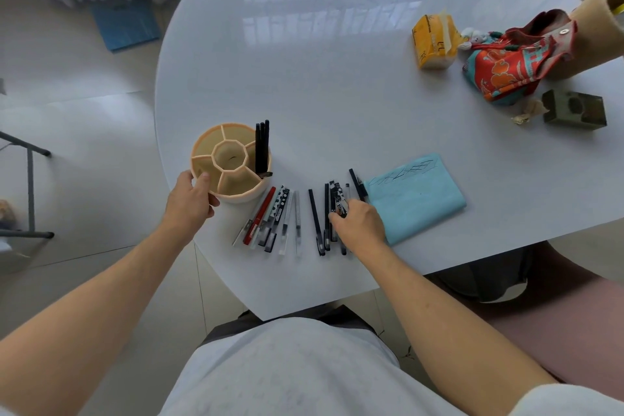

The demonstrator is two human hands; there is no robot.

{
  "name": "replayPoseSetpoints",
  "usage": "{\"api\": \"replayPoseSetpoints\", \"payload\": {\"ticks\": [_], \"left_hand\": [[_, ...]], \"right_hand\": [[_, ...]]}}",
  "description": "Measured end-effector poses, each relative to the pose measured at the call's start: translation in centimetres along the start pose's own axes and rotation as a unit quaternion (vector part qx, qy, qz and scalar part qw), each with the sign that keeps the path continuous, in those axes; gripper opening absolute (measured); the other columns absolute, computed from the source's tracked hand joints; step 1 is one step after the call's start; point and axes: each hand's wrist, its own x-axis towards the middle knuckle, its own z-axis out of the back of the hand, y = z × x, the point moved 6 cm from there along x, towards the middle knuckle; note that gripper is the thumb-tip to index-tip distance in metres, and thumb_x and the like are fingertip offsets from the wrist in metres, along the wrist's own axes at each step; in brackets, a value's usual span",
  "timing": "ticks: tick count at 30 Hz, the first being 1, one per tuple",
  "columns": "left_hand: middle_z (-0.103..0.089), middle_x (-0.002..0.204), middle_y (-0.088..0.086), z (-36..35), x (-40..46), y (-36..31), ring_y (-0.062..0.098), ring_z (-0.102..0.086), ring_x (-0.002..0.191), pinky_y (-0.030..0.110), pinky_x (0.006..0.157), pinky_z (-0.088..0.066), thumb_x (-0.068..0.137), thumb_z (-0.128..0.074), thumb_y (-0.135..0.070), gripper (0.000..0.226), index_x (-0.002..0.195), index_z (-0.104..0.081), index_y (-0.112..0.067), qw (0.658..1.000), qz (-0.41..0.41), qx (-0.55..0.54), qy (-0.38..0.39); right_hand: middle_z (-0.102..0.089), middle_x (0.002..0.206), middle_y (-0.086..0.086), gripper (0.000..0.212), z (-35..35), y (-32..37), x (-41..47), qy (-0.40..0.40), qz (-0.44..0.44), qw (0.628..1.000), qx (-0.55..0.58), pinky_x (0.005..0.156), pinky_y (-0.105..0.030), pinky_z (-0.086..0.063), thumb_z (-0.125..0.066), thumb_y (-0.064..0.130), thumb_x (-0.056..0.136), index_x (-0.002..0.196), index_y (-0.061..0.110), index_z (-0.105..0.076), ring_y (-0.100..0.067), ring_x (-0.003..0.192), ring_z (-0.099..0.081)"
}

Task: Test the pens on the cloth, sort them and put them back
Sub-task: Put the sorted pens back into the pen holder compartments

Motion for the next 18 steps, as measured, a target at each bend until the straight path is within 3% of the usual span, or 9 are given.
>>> {"api": "replayPoseSetpoints", "payload": {"ticks": [3,5,7,10,12,14,16,18], "left_hand": [[-0.068,0.088,0.015,-0.1,-0.4,-0.2,0.025,-0.062,0.074,0.037,0.064,-0.053,0.104,-0.038,-0.045,0.040,0.129,-0.048,-0.015,1.000,0.004,0.002,0.002],[-0.068,0.089,0.014,-0.1,-0.7,-0.3,0.024,-0.063,0.073,0.034,0.061,-0.051,0.104,-0.039,-0.046,0.042,0.130,-0.047,-0.015,1.000,0.008,0.015,0.003],[-0.069,0.087,0.012,0.1,-0.9,-0.2,0.024,-0.065,0.073,0.033,0.059,-0.050,0.101,-0.039,-0.052,0.043,0.129,-0.047,-0.019,0.999,0.012,0.031,0.004],[-0.068,0.088,0.007,0.9,-1.1,0.0,0.022,-0.066,0.078,0.038,0.065,-0.055,0.095,-0.039,-0.064,0.049,0.128,-0.046,-0.028,0.998,0.018,0.059,-0.009],[-0.066,0.093,0.004,1.5,-1.1,-0.1,0.019,-0.066,0.083,0.045,0.075,-0.059,0.090,-0.036,-0.070,0.058,0.132,-0.045,-0.031,0.998,0.014,0.055,-0.025],[-0.065,0.096,0.001,2.1,-1.0,-0.5,0.016,-0.065,0.086,0.048,0.079,-0.059,0.088,-0.035,-0.071,0.060,0.136,-0.045,-0.035,0.998,0.000,0.035,-0.044],[-0.065,0.098,-0.002,2.6,-0.9,-1.1,0.012,-0.065,0.087,0.041,0.072,-0.060,0.093,-0.037,-0.063,0.054,0.140,-0.044,-0.038,0.998,-0.024,0.010,-0.053],[-0.065,0.099,-0.003,2.7,-0.8,-1.6,0.011,-0.065,0.088,0.032,0.062,-0.057,0.099,-0.041,-0.051,0.047,0.144,-0.042,-0.038,0.998,-0.042,-0.005,-0.047]], "right_hand": [[-0.065,0.087,-0.005,0.021,-0.1,0.5,0.1,0.012,-0.011,0.998,-0.060,0.065,-0.034,-0.054,-0.061,0.034,0.086,0.087,0.013,-0.057,-0.028,0.082,-0.063],[-0.064,0.083,-0.003,0.023,0.1,0.5,0.3,0.020,-0.026,0.998,-0.056,0.059,-0.031,-0.050,-0.061,0.034,0.083,0.084,0.012,-0.058,-0.024,0.075,-0.062],[-0.059,0.075,0.000,0.024,0.4,0.5,0.4,0.013,-0.041,0.999,0.011,0.052,-0.029,-0.041,-0.059,0.036,0.081,0.074,0.015,-0.052,-0.020,0.066,-0.055],[-0.047,0.062,0.007,0.023,1.3,1.7,0.4,-0.004,-0.045,0.975,0.219,0.052,-0.031,-0.033,-0.051,0.032,0.078,0.065,0.018,-0.039,-0.017,0.057,-0.042],[-0.045,0.058,0.005,0.014,2.1,3.4,0.3,-0.008,-0.045,0.937,0.347,0.052,-0.031,-0.033,-0.049,0.029,0.073,0.065,0.019,-0.042,-0.016,0.054,-0.039],[-0.052,0.060,-0.001,0.007,2.3,5.7,0.2,0.024,-0.046,0.884,0.464,0.050,-0.030,-0.041,-0.051,0.023,0.074,0.074,0.016,-0.052,-0.018,0.053,-0.047],[-0.059,0.065,-0.004,0.008,1.9,8.3,0.2,0.089,-0.036,0.806,0.584,0.058,-0.035,-0.052,-0.054,0.014,0.085,0.091,0.012,-0.058,-0.021,0.059,-0.058],[-0.066,0.074,-0.009,0.010,1.7,11.0,-0.1,0.150,-0.021,0.728,0.669,0.075,-0.043,-0.053,-0.053,0.007,0.095,0.103,0.009,-0.057,-0.026,0.072,-0.066]]}}
